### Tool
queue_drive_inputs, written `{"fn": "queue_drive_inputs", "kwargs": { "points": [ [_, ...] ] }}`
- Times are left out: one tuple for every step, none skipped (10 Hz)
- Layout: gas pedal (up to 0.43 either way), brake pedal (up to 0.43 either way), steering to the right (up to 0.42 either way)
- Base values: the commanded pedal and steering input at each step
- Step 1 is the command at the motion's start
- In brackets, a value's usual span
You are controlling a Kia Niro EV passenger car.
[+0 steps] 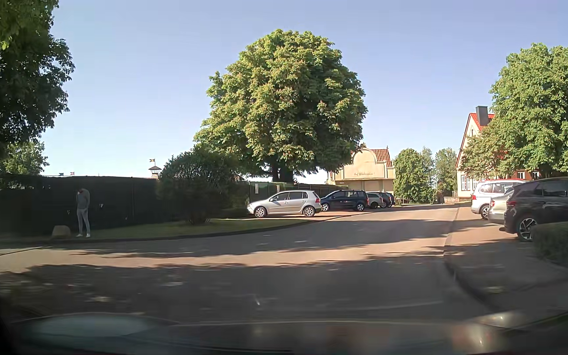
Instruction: Follow the waypoints while adhering to traffic rules and regulations
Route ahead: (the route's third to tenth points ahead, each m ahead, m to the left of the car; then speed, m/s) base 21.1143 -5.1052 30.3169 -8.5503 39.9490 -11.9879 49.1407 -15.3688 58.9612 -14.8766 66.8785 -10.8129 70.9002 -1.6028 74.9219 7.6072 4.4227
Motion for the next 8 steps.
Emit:
{"fn": "queue_drive_inputs", "kwargs": {
  "points": [
    [0.079,0.006,0.067],
    [0.079,0.006,0.084],
    [0.079,0.006,0.098],
    [0.079,0.006,0.106],
    [0.079,0.006,0.109],
    [0.079,0.006,0.109],
    [0.079,0.006,0.11],
    [0.079,0.006,0.111]
  ]
}}
